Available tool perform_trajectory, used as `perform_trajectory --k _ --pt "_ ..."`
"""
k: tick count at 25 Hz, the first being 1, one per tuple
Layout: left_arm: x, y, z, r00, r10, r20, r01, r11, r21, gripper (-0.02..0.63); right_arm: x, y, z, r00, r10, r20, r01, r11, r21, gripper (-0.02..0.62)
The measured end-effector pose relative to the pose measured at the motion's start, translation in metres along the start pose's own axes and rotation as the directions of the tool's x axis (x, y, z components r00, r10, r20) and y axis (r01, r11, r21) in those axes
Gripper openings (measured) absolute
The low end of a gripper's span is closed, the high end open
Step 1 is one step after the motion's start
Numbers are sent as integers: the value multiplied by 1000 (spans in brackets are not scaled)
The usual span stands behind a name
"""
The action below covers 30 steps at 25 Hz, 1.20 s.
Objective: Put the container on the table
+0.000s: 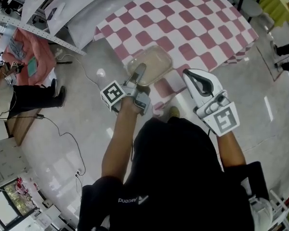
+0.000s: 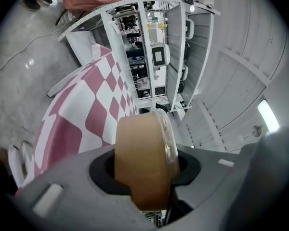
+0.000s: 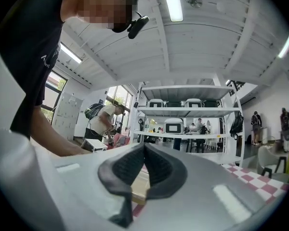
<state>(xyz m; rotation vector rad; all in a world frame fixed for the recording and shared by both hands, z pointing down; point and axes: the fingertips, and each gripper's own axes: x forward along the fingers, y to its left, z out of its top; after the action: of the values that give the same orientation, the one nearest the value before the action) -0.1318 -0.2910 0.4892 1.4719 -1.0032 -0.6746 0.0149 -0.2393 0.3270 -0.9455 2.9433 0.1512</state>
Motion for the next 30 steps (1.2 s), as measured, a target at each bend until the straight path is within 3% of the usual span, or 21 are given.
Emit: perform_trajectory --k 12,16,17,21,24,27,30 --pt "56 39 34 986 138 -90 -133 989 66 176 41 -24 -4 997 -69 -19 69 998 -4 3" --pt "63 46 38 973 200 -114 -186 975 121 182 47 -27 -10 996 -80 -29 80 997 1 3" --pt "65 47 38 969 217 -118 -199 969 149 215 48 -28 -11 996 -82 -29 82 997 4 3" --pt "68 47 37 944 297 -145 -246 924 292 365 50 -31 -14 996 -89 -33 89 996 11 3" --pt "64 52 33 909 382 -165 -294 870 397 448 52 -34 -15 995 -88 -36 89 996 13 3" --pt "59 61 29 869 465 -166 -343 811 474 509 54 -39 -14 996 -85 -22 86 996 15 3" --pt "52 69 29 846 513 -144 -384 774 503 542 55 -43 -17 996 -82 -24 83 996 20 3"
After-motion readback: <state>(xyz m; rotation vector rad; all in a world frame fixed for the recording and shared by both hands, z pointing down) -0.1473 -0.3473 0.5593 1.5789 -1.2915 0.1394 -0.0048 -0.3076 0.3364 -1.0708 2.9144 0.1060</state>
